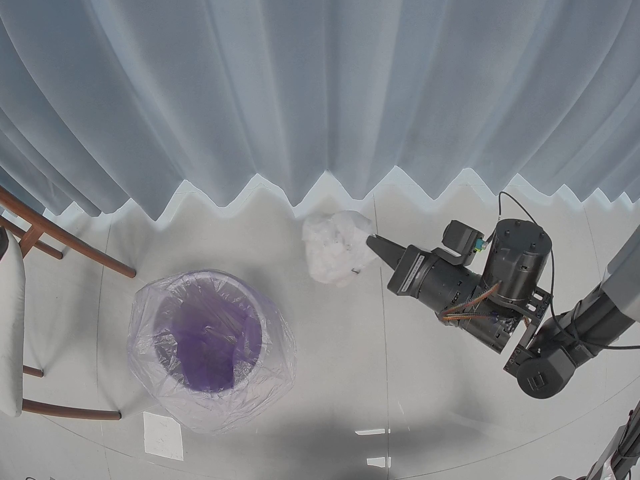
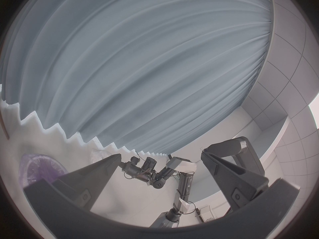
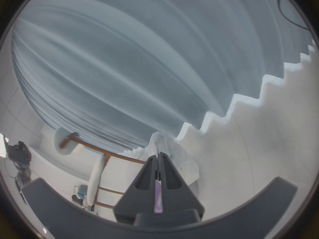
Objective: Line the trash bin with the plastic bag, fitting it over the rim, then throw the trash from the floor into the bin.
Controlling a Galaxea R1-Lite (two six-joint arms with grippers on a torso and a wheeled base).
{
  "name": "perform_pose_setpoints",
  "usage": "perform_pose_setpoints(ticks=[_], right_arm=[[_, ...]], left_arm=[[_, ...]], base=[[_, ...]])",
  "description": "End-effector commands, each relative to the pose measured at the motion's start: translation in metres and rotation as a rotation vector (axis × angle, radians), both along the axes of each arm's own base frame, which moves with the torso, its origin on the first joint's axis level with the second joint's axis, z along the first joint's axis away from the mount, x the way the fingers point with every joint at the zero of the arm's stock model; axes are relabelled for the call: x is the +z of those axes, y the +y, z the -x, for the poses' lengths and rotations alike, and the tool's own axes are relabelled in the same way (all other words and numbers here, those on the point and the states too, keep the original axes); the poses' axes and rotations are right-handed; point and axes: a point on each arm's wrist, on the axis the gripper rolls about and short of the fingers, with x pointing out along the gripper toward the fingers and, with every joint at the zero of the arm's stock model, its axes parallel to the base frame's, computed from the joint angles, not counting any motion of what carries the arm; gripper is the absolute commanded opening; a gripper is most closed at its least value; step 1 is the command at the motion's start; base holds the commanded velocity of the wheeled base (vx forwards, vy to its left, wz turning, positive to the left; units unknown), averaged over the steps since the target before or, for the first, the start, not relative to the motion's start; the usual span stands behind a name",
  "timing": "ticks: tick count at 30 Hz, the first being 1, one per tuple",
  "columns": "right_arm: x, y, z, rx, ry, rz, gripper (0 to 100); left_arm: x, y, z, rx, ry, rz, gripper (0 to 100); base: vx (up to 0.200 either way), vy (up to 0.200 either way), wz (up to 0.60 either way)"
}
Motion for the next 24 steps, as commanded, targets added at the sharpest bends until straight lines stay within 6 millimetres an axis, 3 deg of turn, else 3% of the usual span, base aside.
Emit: perform_pose_setpoints(ticks=[1, 6, 16, 24], right_arm=[[0.015, 0.022, 0.029, 0.107, -0.032, -0.042, 0], [0.001, 0.056, 0.034, 0.185, -0.025, -0.035, 0], [-0.019, 0.097, 0.054, 0.297, -0.015, -0.026, 0], [-0.038, 0.113, 0.046, 0.302, -0.015, -0.015, 0]], left_arm=[[0.0, 0.0, -0.001, 0.003, 0.002, -0.002, 100], [0.002, 0.001, 0.002, 0.002, -0.012, 0.005, 100], [0.001, 0.001, 0.004, -0.014, -0.017, 0.008, 100], [0.002, 0.001, 0.005, -0.036, -0.023, 0.002, 100]], base=[[0.0, 0.0, 0.0], [0.0, 0.0, 0.0], [0.0, 0.0, 0.0], [0.0, 0.2, 0.0]])
